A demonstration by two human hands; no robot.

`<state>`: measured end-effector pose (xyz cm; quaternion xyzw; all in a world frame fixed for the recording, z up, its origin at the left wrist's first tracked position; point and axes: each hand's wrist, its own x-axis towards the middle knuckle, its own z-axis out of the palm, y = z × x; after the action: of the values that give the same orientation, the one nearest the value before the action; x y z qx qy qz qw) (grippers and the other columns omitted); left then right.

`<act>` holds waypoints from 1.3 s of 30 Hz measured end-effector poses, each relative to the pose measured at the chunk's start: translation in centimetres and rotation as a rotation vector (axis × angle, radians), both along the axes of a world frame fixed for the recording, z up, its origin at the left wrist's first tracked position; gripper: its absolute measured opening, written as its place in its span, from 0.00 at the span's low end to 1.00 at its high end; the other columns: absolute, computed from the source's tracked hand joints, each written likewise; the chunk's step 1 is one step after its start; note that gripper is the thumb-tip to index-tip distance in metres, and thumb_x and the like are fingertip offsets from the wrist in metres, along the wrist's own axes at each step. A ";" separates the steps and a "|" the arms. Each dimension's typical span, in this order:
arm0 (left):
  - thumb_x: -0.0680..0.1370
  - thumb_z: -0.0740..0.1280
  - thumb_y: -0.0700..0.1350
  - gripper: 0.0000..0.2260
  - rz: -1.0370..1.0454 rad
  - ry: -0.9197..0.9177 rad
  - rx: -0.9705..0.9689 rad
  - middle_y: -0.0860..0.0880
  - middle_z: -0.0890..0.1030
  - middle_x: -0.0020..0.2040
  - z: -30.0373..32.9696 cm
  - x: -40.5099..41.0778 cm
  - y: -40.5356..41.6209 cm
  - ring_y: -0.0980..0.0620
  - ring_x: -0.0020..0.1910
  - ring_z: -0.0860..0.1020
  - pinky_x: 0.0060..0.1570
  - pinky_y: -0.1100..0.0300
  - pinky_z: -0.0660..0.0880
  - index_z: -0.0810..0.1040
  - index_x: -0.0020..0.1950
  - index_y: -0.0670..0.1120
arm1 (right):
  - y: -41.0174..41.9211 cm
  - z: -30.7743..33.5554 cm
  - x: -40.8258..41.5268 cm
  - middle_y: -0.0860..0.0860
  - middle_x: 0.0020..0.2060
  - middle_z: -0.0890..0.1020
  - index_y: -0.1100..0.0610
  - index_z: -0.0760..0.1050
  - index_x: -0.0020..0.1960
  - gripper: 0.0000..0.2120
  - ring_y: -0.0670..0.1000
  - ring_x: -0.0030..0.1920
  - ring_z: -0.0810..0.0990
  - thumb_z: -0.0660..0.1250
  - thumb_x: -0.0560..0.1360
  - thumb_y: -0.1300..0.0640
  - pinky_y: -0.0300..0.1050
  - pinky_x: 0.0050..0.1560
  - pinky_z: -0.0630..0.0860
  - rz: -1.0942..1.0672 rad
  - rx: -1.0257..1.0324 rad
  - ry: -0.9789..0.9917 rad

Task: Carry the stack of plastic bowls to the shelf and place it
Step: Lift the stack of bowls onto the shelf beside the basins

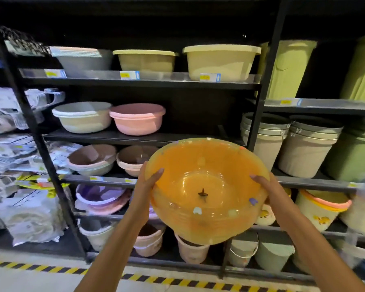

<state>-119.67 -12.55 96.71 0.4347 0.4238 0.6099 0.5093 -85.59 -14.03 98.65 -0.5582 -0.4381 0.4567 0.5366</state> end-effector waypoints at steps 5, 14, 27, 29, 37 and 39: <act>0.76 0.79 0.56 0.25 0.025 -0.004 0.007 0.50 0.84 0.68 2.7 -0.3 5.2 0.43 0.67 0.83 0.64 0.40 0.82 0.75 0.71 0.61 | 5.6 2.0 -0.5 0.50 0.65 0.81 0.45 0.67 0.77 0.34 0.58 0.63 0.80 0.73 0.75 0.40 0.63 0.63 0.78 0.045 0.042 -0.025; 0.80 0.75 0.54 0.31 -0.010 -0.063 0.015 0.49 0.83 0.72 5.2 -2.5 18.8 0.43 0.69 0.83 0.55 0.47 0.85 0.70 0.83 0.55 | 18.1 5.7 -2.8 0.50 0.65 0.79 0.45 0.65 0.77 0.35 0.57 0.62 0.80 0.74 0.74 0.40 0.59 0.60 0.80 0.001 0.105 -0.008; 0.84 0.72 0.53 0.28 -0.047 -0.084 -0.006 0.48 0.82 0.71 6.5 -3.6 34.4 0.46 0.65 0.83 0.53 0.49 0.83 0.69 0.84 0.55 | 32.7 6.2 -4.3 0.47 0.66 0.81 0.44 0.69 0.75 0.34 0.54 0.64 0.81 0.74 0.73 0.36 0.62 0.67 0.76 -0.033 0.100 -0.008; 0.76 0.78 0.61 0.40 -0.036 -0.074 0.018 0.49 0.80 0.75 6.7 -3.5 36.2 0.44 0.71 0.81 0.68 0.40 0.80 0.68 0.85 0.57 | 34.2 6.2 -4.3 0.47 0.65 0.80 0.45 0.68 0.75 0.33 0.54 0.63 0.81 0.74 0.75 0.38 0.57 0.63 0.79 -0.034 0.109 -0.001; 0.74 0.76 0.62 0.48 -0.031 -0.028 0.078 0.50 0.71 0.84 7.4 -1.5 41.4 0.46 0.79 0.74 0.80 0.43 0.72 0.59 0.90 0.55 | 39.1 6.4 -2.9 0.49 0.66 0.81 0.47 0.69 0.77 0.32 0.53 0.64 0.81 0.73 0.76 0.40 0.52 0.57 0.80 -0.024 0.188 0.062; 0.74 0.74 0.65 0.49 -0.009 -0.028 0.083 0.50 0.68 0.86 7.7 -0.8 42.3 0.45 0.81 0.72 0.82 0.42 0.69 0.55 0.91 0.56 | 40.4 6.4 -2.5 0.49 0.68 0.80 0.47 0.67 0.78 0.34 0.52 0.65 0.81 0.72 0.76 0.39 0.50 0.55 0.80 -0.035 0.207 0.081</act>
<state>-120.48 29.75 104.44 0.4487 0.3891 0.6307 0.4994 -88.12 26.33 105.10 -0.4884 -0.4510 0.4220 0.6165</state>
